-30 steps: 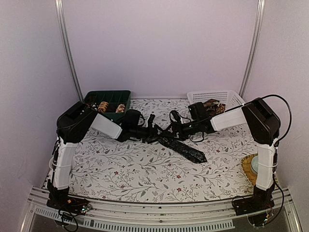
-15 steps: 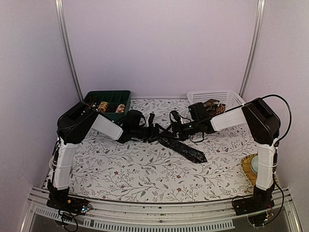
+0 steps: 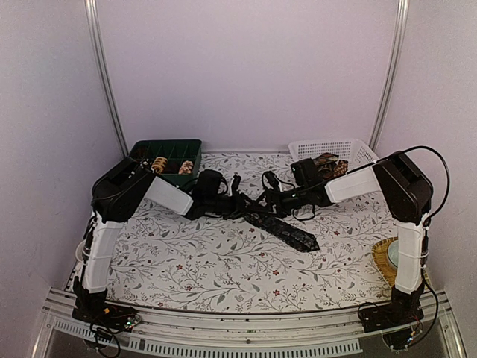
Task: Roll the ties
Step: Roll the tie at the center of the board.
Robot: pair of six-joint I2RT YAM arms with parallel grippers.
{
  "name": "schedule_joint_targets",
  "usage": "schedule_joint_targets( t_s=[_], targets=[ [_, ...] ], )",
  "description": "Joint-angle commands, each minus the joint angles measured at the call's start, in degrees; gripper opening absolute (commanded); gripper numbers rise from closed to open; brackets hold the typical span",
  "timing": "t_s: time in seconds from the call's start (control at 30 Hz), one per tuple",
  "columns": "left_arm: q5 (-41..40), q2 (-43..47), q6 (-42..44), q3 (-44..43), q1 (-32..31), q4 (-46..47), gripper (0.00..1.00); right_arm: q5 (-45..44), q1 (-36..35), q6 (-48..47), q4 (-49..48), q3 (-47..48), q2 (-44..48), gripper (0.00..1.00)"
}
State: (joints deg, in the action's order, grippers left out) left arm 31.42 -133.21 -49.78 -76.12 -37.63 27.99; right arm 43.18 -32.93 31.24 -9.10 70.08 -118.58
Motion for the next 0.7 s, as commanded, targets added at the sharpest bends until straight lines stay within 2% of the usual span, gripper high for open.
schedule_joint_targets(
  t_s=[0.0, 0.13, 0.37, 0.57, 0.67],
  targets=[
    [-2.14, -2.36, 3.12, 0.51, -1.37, -10.36, 0.3, -1.35, 0.14, -0.38, 1.7, -1.24, -2.69, 0.66],
    [-4.08, -1.44, 4.73, 0.06, -1.62, -13.36, 0.21, -1.3, 0.38, -0.39, 2.38, -1.25, 0.12, 0.66],
    [-10.75, 1.74, 9.48, -1.42, -1.79, -19.93, 0.2, -3.06, 1.59, -1.7, 6.44, -4.72, 16.63, 0.74],
    [-24.13, 4.26, 18.64, -6.5, -4.58, -31.02, 0.21, -6.19, 4.27, -4.42, 11.73, -9.08, 28.39, 0.75],
    [-33.41, 4.92, 22.41, -8.84, -7.33, -34.68, 0.21, -7.37, 6.35, -4.9, 12.47, -12.95, 31.69, 0.75]
  ],
)
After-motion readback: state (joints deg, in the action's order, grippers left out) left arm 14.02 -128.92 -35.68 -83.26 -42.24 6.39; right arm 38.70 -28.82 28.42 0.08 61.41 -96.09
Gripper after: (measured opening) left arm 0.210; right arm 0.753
